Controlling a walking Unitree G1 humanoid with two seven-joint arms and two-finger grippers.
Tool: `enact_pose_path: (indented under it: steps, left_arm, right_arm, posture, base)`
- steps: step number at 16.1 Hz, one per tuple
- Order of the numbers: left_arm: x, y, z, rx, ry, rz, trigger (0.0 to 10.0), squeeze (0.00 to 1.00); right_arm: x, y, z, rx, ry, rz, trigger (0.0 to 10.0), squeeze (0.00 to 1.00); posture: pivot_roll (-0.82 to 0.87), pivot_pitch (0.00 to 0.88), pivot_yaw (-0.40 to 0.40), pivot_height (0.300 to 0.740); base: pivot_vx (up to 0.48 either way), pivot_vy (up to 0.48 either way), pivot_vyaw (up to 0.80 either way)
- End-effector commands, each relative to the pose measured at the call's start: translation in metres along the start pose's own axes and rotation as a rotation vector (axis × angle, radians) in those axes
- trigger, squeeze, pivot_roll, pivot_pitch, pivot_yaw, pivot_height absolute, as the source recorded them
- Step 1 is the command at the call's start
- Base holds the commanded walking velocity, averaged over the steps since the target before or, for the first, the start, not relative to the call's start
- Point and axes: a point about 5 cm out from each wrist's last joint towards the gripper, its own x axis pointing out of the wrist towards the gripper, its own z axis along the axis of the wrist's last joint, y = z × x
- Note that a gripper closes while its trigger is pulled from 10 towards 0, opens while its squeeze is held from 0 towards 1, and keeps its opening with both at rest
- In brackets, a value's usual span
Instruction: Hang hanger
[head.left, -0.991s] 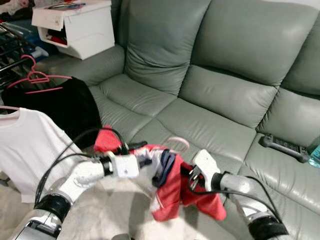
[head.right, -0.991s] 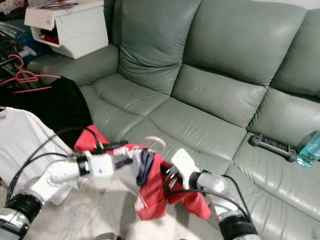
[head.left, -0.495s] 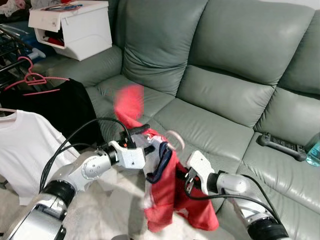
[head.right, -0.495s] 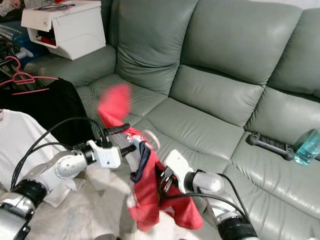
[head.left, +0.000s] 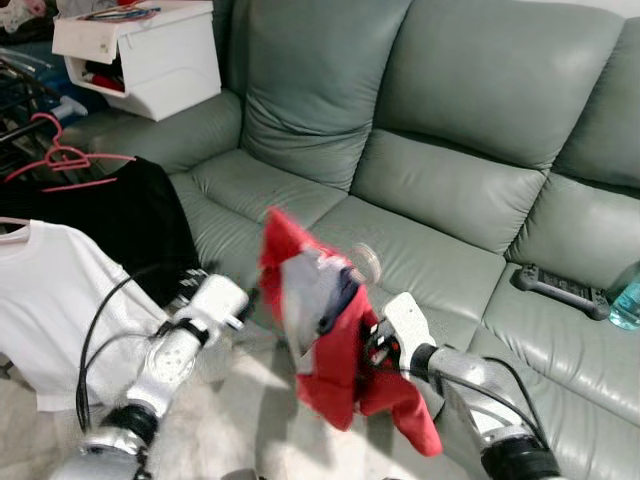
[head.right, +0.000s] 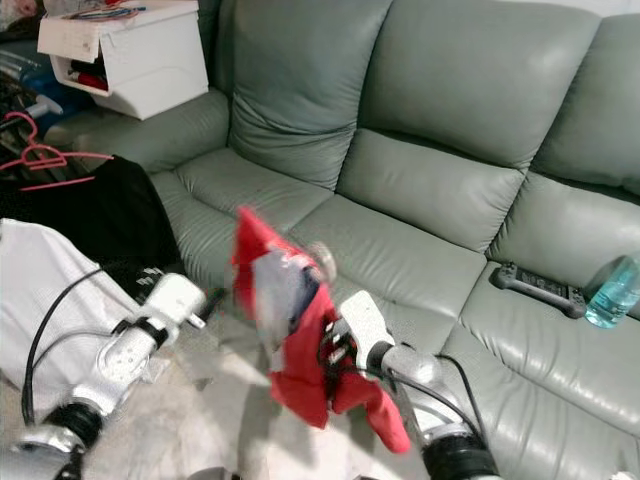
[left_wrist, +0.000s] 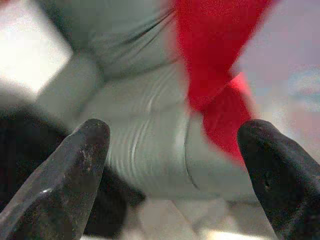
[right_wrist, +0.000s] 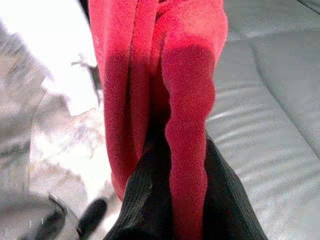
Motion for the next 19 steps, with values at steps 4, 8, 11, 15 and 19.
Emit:
enact_pose_path:
  steps: [4,8,11,15,19]
  left_arm:
    - [-0.016,0.015,-0.022,-0.274,0.095,0.286,10.0,0.0]
    - [-0.022,0.024,-0.022,-0.328,0.09,0.338,10.0,0.0]
    - [-0.027,0.027,-0.025,-0.361,0.107,0.39,10.0,0.0]
    - [-0.038,0.021,-0.025,-0.344,0.11,0.407,10.0,0.0]
    - [-0.039,0.018,-0.02,-0.313,0.119,0.432,10.0,0.0]
  right_arm:
    - [0.0,-0.016,0.022,0.028,-0.133,-0.184,10.0,0.0]
    - [-0.002,-0.013,0.033,0.027,-0.211,-0.22,10.0,0.0]
    - [-0.001,-0.006,0.032,0.041,-0.214,-0.2,10.0,0.0]
    - [-0.001,-0.006,0.031,0.041,-0.215,-0.187,10.0,0.0]
    - [0.0,-0.006,0.033,0.038,-0.211,-0.173,10.0,0.0]
  posture:
    - [-0.05,0.0,0.026,0.74]
    - [-0.04,0.0,0.033,0.74]
    - [-0.03,0.0,0.031,0.74]
    - [-0.01,0.0,0.019,0.74]
    - [0.02,0.0,-0.005,0.74]
  base:
    - [0.0,0.0,0.0]
    - [0.0,0.0,0.15]
    - [0.0,0.153,0.62]
    - [0.0,0.477,0.6]
    - [0.0,0.48,0.6]
